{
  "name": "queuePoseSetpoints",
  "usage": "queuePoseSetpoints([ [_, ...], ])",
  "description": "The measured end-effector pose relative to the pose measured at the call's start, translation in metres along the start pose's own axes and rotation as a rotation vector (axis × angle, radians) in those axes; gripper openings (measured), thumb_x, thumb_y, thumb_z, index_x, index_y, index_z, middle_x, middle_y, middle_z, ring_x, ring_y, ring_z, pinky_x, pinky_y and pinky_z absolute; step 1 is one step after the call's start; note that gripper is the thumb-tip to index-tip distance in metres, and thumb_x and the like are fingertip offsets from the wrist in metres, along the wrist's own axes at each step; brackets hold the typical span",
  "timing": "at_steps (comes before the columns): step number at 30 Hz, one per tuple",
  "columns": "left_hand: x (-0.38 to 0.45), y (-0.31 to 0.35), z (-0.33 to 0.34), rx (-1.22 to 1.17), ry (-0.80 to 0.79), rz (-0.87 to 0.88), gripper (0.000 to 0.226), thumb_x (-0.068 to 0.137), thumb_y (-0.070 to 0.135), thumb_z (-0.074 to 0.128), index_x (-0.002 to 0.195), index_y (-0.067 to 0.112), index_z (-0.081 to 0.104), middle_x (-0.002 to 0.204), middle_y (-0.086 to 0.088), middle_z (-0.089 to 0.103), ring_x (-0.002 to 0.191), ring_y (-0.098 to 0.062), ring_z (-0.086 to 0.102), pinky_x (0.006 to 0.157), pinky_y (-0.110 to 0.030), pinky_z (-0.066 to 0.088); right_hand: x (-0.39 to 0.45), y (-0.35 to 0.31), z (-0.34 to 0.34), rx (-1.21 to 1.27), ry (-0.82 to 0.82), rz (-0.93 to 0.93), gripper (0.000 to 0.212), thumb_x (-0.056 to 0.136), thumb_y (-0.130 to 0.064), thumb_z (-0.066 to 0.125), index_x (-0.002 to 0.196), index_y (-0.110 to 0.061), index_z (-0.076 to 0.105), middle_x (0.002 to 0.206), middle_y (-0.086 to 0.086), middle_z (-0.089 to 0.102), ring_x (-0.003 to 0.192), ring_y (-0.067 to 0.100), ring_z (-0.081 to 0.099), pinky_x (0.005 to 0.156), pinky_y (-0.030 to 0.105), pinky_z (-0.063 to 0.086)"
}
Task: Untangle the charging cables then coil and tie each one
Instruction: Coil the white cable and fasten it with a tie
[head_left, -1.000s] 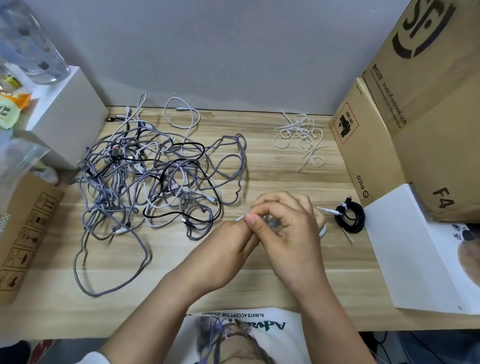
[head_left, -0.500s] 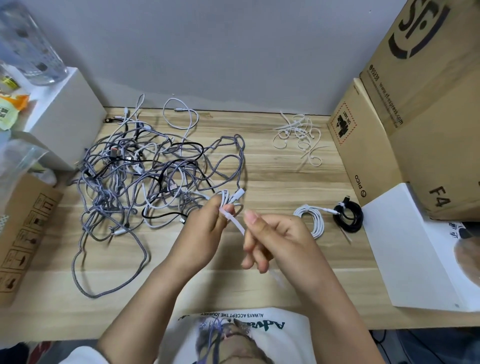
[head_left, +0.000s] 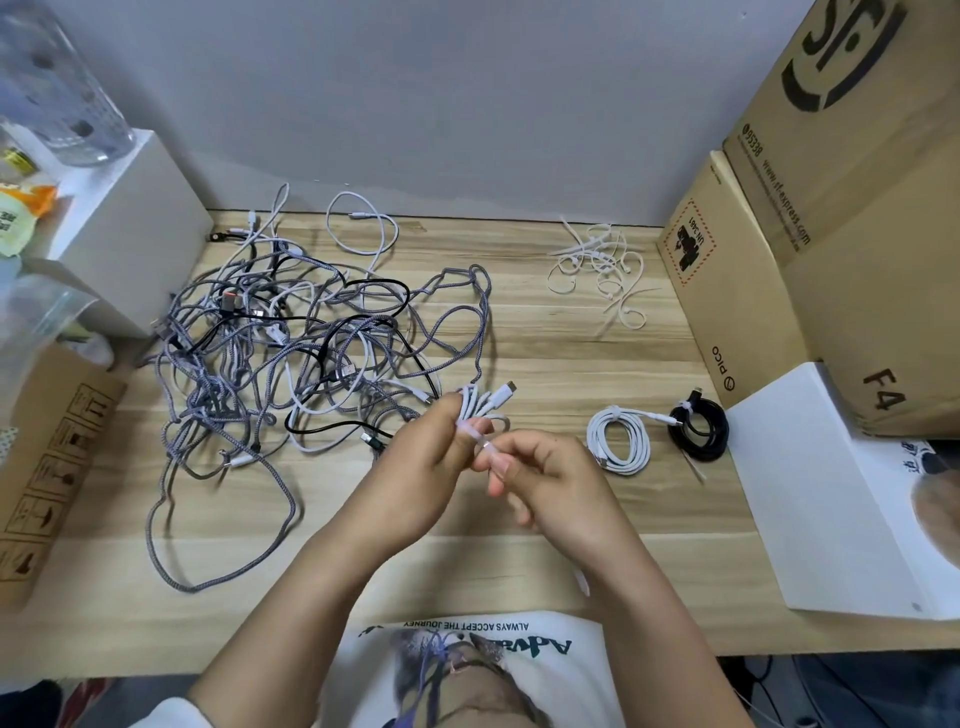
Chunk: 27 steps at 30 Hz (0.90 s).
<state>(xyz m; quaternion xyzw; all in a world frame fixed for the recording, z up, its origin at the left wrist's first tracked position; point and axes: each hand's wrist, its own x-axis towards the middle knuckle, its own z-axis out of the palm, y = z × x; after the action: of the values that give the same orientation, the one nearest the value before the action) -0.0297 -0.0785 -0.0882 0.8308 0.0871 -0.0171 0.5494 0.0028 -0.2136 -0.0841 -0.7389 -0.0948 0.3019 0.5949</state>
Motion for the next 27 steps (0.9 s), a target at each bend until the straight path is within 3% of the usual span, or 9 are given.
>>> queuePoseSetpoints([
  [6,0.002,0.000,-0.002,-0.471,-0.130,-0.270,0.030,0.099,0.016,0.042,0.071,0.020,0.049,0.052,0.011,0.038,0.045,-0.005,0.029,0.044,-0.018,0.027,0.000,-0.003,0.004,0.094,-0.030,0.028,0.028,0.096,-0.003,0.043,0.071,-0.012,0.054,0.042,-0.011,0.037,0.034,-0.001,0.031,0.038,0.009,0.028],
  [9,0.004,0.000,-0.005,-0.603,-0.206,-0.344,0.007,0.072,0.018,0.050,0.067,0.020,0.046,0.058,0.003,0.032,0.048,-0.009,0.023,0.043,-0.018,0.022,0.000,-0.003,0.003,0.087,-0.028,0.044,0.030,0.095,-0.003,0.044,0.069,-0.014,0.053,0.038,-0.014,0.035,0.034,-0.001,0.031,0.037,0.009,0.029],
  [12,0.002,-0.002,-0.004,-0.563,-0.233,-0.268,0.022,0.074,0.023,0.060,0.056,0.021,0.048,0.053,0.007,0.036,0.047,-0.007,0.025,0.045,-0.019,0.021,-0.002,-0.004,0.004,0.095,-0.015,0.066,0.031,0.093,-0.003,0.044,0.067,-0.017,0.054,0.040,-0.013,0.035,0.035,-0.001,0.031,0.037,0.009,0.027],
  [15,0.002,-0.001,0.001,-0.563,-0.269,-0.202,0.031,0.089,0.028,0.059,0.065,0.016,0.043,0.043,0.010,0.035,0.041,-0.003,0.023,0.042,-0.015,0.021,-0.001,-0.003,0.008,0.096,0.038,0.089,0.027,0.091,-0.004,0.045,0.067,-0.014,0.054,0.039,-0.013,0.034,0.034,0.000,0.028,0.037,0.010,0.024],
  [19,0.007,-0.009,0.004,-0.608,-0.145,-0.197,0.023,0.082,0.030,0.051,0.063,0.018,0.050,0.043,0.008,0.039,0.038,-0.003,0.025,0.039,-0.014,0.021,-0.007,-0.006,0.018,0.068,0.083,0.010,0.013,0.073,-0.021,0.048,0.060,-0.019,0.052,0.038,-0.011,0.036,0.036,0.002,0.030,0.039,0.010,0.023],
  [21,0.009,-0.011,0.006,-0.553,-0.059,-0.147,0.024,0.082,0.032,0.048,0.070,0.013,0.054,0.043,0.007,0.044,0.038,-0.002,0.032,0.039,-0.014,0.023,-0.010,-0.011,0.019,0.129,0.069,-0.027,0.010,0.068,-0.021,0.046,0.060,-0.018,0.051,0.039,-0.010,0.035,0.038,0.002,0.029,0.040,0.009,0.023],
  [23,0.012,-0.010,0.008,-0.491,0.001,-0.091,0.029,0.083,0.034,0.046,0.079,0.007,0.055,0.045,0.007,0.046,0.041,-0.002,0.036,0.040,-0.014,0.025,-0.010,-0.014,0.016,0.187,0.061,-0.045,0.010,0.070,-0.021,0.046,0.062,-0.016,0.051,0.040,-0.010,0.034,0.039,0.002,0.027,0.040,0.010,0.023],
  [27,0.017,-0.011,0.007,-0.458,0.041,-0.088,0.027,0.081,0.038,0.049,0.075,0.012,0.052,0.048,0.007,0.042,0.042,-0.004,0.031,0.041,-0.015,0.024,-0.009,-0.014,0.006,0.131,0.030,-0.070,0.019,0.085,-0.022,0.055,0.066,-0.019,0.055,0.043,-0.013,0.038,0.041,0.001,0.030,0.042,0.010,0.025],
])
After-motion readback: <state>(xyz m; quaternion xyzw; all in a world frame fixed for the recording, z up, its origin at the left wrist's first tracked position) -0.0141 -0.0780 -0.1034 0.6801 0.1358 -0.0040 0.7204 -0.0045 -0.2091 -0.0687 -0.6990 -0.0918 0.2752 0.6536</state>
